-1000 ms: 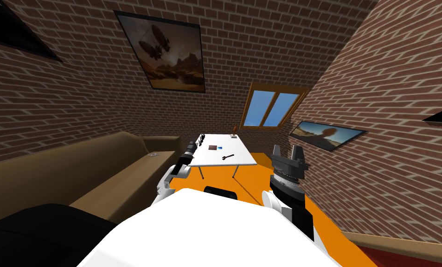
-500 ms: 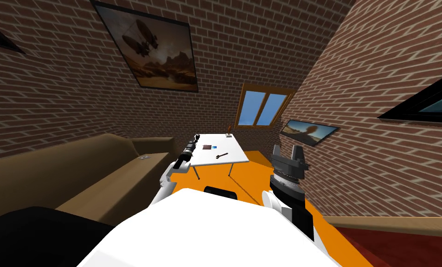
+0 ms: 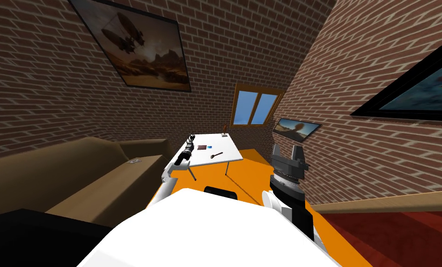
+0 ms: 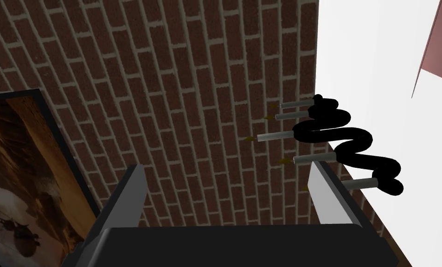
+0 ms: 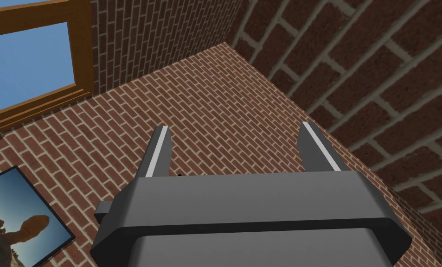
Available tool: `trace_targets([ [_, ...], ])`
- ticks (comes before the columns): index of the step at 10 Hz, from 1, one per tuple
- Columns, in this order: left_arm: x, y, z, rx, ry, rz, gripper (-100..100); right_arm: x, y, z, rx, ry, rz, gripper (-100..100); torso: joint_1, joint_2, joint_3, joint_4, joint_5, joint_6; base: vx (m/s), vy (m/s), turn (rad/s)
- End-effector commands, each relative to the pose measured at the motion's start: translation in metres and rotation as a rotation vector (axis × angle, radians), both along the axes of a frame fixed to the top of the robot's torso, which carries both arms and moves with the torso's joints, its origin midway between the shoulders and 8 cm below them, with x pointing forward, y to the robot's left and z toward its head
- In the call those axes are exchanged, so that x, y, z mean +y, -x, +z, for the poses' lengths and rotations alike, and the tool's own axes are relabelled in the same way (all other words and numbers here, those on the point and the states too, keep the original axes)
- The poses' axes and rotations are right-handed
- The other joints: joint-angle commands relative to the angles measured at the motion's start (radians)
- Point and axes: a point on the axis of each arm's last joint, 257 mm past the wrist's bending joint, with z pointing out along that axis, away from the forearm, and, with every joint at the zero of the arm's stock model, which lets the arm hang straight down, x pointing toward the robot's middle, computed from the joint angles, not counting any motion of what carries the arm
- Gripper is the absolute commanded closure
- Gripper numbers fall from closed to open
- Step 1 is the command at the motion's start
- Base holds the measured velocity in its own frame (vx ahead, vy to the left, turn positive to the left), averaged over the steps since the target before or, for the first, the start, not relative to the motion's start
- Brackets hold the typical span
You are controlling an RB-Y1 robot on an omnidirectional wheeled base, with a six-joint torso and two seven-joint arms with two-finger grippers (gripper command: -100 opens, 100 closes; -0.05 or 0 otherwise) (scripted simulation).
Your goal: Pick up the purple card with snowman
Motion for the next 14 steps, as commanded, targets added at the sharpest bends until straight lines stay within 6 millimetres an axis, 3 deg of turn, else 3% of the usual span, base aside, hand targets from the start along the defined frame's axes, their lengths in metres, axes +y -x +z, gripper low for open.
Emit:
trace_targets([
  [1, 0.014, -0.005, -0.013, 0.046, 0.015, 0.034, -100, 0.000, 0.000, 0.000, 0.000, 0.000, 0.000, 0, 0.000, 0.000, 0.000, 0.000, 0.000, 0.000, 0.013, -0.076, -0.105],
  [4, 0.039, -0.007, -0.037, 0.121, 0.042, 0.092, -100, 0.000, 0.000, 0.000, 0.000, 0.000, 0.000, 0, 0.002, 0.000, 0.000, 0.000, 0.001, 0.000, 0.014, -0.066, -0.122],
  [5, 0.039, -0.007, -0.038, 0.122, 0.042, 0.092, -100, 0.000, 0.000, 0.000, 0.000, 0.000, 0.000, 0, 0.002, 0.000, 0.000, 0.000, 0.001, 0.000, 0.013, -0.039, -0.062],
  [7, 0.063, -0.005, -0.062, 0.192, 0.072, 0.150, -100, 0.000, 0.000, 0.000, 0.000, 0.000, 0.000, 0, 0.004, 0.000, 0.000, 0.000, 0.001, 0.000, 0.014, -0.049, -0.173],
  [8, 0.063, -0.004, -0.064, 0.198, 0.074, 0.152, -100, 0.000, 0.000, 0.000, 0.000, 0.000, 0.000, 0, 0.003, 0.000, 0.000, 0.000, 0.001, 0.000, 0.019, -0.042, -0.053],
  [13, 0.112, 0.015, -0.125, 0.373, 0.161, 0.300, -100, 0.000, 0.000, 0.000, 0.000, 0.000, 0.000, 0, 0.003, -0.001, -0.001, 0.000, 0.001, 0.000, 0.031, -0.039, -0.173],
  [14, 0.112, 0.015, -0.126, 0.375, 0.161, 0.301, -100, 0.000, 0.000, 0.000, 0.000, 0.000, 0.000, 0, 0.004, -0.001, -0.001, 0.000, 0.001, 0.000, 0.022, -0.018, -0.044],
])
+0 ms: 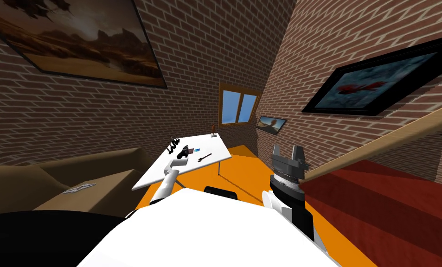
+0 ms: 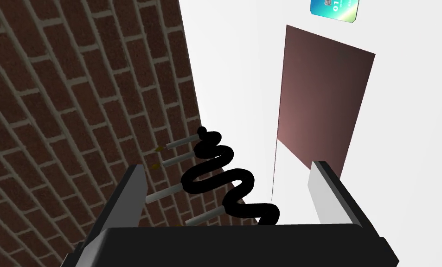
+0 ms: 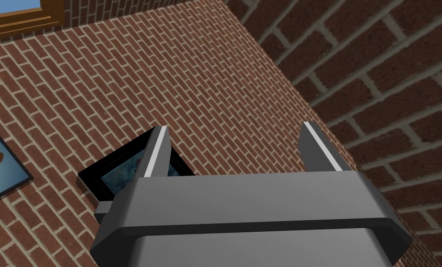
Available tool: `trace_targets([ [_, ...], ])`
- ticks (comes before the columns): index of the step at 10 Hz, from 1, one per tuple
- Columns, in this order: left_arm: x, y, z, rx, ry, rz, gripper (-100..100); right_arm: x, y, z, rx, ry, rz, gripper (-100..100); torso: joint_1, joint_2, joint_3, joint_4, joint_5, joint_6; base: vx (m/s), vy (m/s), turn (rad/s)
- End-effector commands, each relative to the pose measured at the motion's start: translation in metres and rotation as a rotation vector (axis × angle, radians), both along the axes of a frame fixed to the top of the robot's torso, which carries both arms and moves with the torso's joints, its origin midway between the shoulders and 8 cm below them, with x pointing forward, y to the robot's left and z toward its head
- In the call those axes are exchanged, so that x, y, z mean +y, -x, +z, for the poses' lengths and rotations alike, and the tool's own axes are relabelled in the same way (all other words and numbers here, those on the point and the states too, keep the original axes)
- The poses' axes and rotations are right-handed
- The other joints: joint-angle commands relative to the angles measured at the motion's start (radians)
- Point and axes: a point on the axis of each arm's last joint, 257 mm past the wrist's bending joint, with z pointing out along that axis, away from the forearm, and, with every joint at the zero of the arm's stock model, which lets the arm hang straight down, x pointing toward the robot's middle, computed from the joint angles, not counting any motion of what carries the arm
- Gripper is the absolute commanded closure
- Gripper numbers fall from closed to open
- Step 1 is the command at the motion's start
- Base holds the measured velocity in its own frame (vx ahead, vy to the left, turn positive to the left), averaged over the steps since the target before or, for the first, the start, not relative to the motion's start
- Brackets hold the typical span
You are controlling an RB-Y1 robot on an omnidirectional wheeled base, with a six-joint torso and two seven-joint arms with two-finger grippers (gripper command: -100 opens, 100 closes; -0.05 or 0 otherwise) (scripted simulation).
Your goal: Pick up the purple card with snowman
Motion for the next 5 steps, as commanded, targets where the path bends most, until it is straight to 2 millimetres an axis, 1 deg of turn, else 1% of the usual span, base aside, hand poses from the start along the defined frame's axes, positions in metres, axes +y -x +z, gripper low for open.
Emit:
trace_targets([
  [1, 0.009, 0.007, -0.012, 0.039, 0.020, 0.035, -100, 0.000, 0.000, 0.000, 0.000, 0.000, 0.000, 0, 0.000, 0.000, 0.000, 0.000, 0.000, 0.000, 0.020, -0.015, -0.087],
  [3, 0.022, 0.017, -0.030, 0.092, 0.050, 0.086, -100, 0.000, 0.000, 0.000, 0.000, 0.000, 0.000, 0, 0.000, 0.000, 0.000, 0.000, 0.000, 0.001, 0.028, -0.017, -0.158],
  [5, 0.033, 0.026, -0.044, 0.135, 0.074, 0.131, -100, 0.000, 0.000, 0.000, 0.000, 0.000, 0.000, 0, 0.001, 0.000, 0.000, 0.000, 0.000, 0.000, 0.030, -0.012, -0.147],
])
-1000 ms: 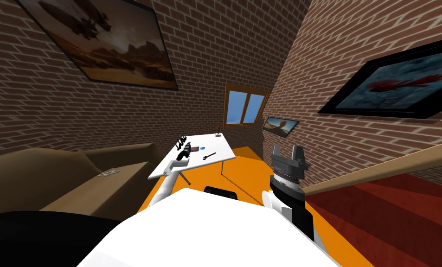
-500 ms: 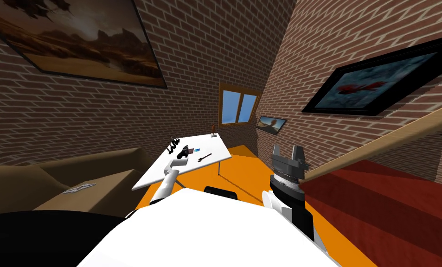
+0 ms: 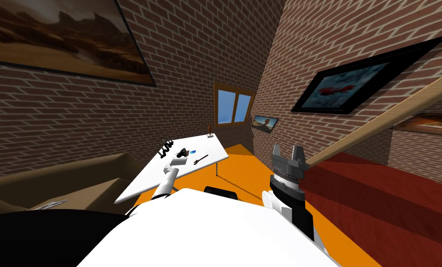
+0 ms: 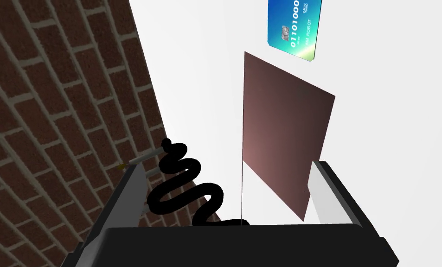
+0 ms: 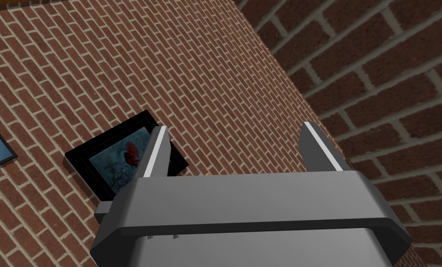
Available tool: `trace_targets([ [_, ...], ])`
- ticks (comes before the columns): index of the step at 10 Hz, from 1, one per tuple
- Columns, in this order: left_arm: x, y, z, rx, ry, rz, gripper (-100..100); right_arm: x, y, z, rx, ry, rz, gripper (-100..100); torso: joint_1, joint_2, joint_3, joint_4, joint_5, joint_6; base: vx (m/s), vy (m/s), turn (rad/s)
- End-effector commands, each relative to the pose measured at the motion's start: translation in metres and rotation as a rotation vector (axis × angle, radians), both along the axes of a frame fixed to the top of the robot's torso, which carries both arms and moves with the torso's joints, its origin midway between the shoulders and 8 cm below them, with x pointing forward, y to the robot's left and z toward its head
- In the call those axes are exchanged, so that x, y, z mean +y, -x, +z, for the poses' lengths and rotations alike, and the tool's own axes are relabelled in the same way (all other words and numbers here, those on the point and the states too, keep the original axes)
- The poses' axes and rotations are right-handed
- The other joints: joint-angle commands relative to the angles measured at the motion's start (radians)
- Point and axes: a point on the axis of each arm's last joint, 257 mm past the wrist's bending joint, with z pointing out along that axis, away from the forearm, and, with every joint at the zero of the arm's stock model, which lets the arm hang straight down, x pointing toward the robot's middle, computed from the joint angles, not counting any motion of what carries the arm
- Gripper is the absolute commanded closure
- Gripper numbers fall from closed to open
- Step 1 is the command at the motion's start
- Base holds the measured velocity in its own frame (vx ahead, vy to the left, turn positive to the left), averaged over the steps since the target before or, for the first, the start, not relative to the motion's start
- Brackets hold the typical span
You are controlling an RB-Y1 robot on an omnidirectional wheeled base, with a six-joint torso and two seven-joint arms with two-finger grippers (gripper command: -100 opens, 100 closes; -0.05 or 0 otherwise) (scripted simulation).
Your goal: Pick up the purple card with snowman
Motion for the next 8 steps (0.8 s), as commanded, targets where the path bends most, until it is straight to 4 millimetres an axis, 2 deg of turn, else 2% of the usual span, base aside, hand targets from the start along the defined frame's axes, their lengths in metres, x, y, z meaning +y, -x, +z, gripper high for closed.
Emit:
trace_targets([
  [1, 0.006, 0.007, -0.011, 0.033, 0.019, 0.035, -100, 0.000, 0.000, 0.000, 0.000, 0.000, 0.000, 0, 0.000, 0.000, 0.000, 0.000, 0.000, 0.000, 0.030, -0.012, -0.111],
  [4, 0.018, 0.017, -0.022, 0.074, 0.044, 0.086, -100, 0.000, 0.000, 0.000, 0.000, 0.000, 0.000, 0, 0.000, 0.000, 0.000, 0.000, 0.000, 0.000, 0.032, -0.008, -0.101],
  [5, 0.015, 0.014, -0.020, 0.064, 0.037, 0.073, -100, 0.000, 0.000, 0.000, 0.000, 0.000, 0.000, 0, 0.000, 0.000, 0.000, 0.000, 0.000, 0.000, 0.017, 0.000, -0.020],
  [6, 0.016, 0.015, -0.021, 0.067, 0.039, 0.076, 0, 0.000, 0.000, 0.000, 0.000, 0.000, 0.000, 0, 0.000, 0.001, 0.000, 0.000, 0.000, -0.001, 0.000, 0.000, 0.000],
  [7, 0.014, 0.014, -0.024, 0.068, 0.039, 0.063, -100, 0.000, 0.000, 0.000, 0.000, 0.000, 0.000, 0, 0.001, 0.002, 0.001, 0.000, 0.000, -0.001, 0.033, 0.002, 0.082],
  [8, 0.014, 0.013, -0.025, 0.069, 0.039, 0.057, -100, 0.000, 0.000, 0.000, 0.000, 0.000, 0.000, 0, 0.001, 0.001, 0.000, 0.000, 0.000, -0.001, 0.062, -0.004, 0.076],
])
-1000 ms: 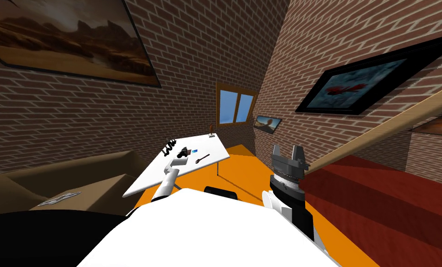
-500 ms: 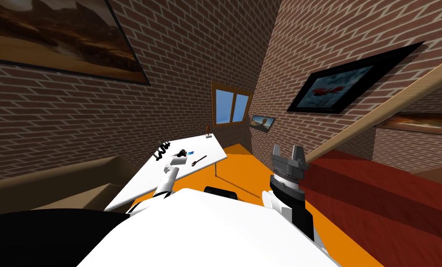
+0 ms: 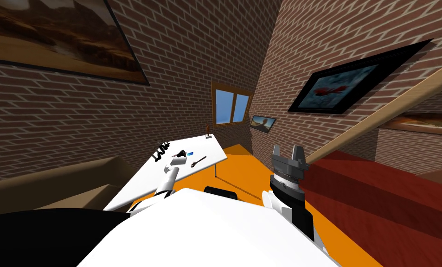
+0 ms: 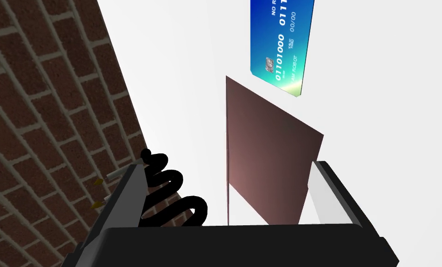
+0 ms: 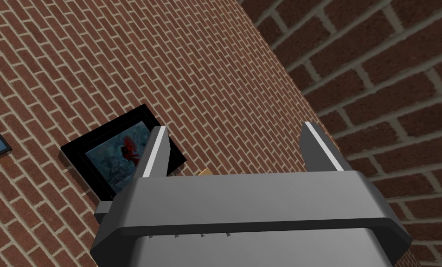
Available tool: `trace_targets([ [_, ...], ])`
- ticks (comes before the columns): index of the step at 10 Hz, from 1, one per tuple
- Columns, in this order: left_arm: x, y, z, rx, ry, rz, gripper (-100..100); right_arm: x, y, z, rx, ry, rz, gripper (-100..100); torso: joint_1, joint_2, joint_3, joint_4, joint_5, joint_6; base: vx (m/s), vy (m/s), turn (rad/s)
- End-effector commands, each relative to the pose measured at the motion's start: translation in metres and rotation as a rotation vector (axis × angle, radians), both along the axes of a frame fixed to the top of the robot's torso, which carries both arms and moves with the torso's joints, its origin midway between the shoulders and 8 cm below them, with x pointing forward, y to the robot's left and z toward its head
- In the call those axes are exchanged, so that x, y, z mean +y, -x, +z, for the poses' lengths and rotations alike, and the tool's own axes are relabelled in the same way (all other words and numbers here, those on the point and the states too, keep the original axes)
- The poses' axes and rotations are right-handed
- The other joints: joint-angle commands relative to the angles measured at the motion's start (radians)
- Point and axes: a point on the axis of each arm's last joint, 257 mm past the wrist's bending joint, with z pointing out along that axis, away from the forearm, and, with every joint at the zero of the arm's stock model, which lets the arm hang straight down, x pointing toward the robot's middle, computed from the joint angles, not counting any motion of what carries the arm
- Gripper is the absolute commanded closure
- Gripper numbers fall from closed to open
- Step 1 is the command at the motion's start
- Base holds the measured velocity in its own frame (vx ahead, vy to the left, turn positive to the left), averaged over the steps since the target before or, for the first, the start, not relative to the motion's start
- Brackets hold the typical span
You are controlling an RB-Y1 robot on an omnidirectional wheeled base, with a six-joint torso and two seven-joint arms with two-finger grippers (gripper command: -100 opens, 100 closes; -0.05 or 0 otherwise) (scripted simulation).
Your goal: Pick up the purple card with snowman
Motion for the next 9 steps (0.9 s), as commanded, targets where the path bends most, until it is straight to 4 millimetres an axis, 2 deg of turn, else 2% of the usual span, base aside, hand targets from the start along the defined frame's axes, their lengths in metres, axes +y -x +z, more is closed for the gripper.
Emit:
trace_targets([
  [1, -0.0012, -0.0011, -0.0018, 0.001, -0.002, -0.012, -100, 0.0000, 0.0000, 0.0000, 0.000, 0.000, 0.000, 0, 0.000, 0.000, 0.000, 0.000, 0.000, 0.000, 0.061, -0.006, 0.059],
  [8, -0.0052, -0.0035, -0.0090, 0.002, -0.001, -0.040, -100, 0.0000, 0.0000, 0.0000, 0.000, 0.000, 0.000, 0, 0.000, 0.000, 0.000, 0.000, 0.000, 0.000, 0.043, -0.001, 0.048],
  [9, -0.0052, -0.0037, -0.0090, 0.002, -0.003, -0.042, 100, 0.0000, 0.0000, 0.0000, 0.000, 0.000, 0.000, 0, 0.000, 0.002, 0.001, 0.000, 0.000, 0.000, 0.000, 0.000, 0.000],
])
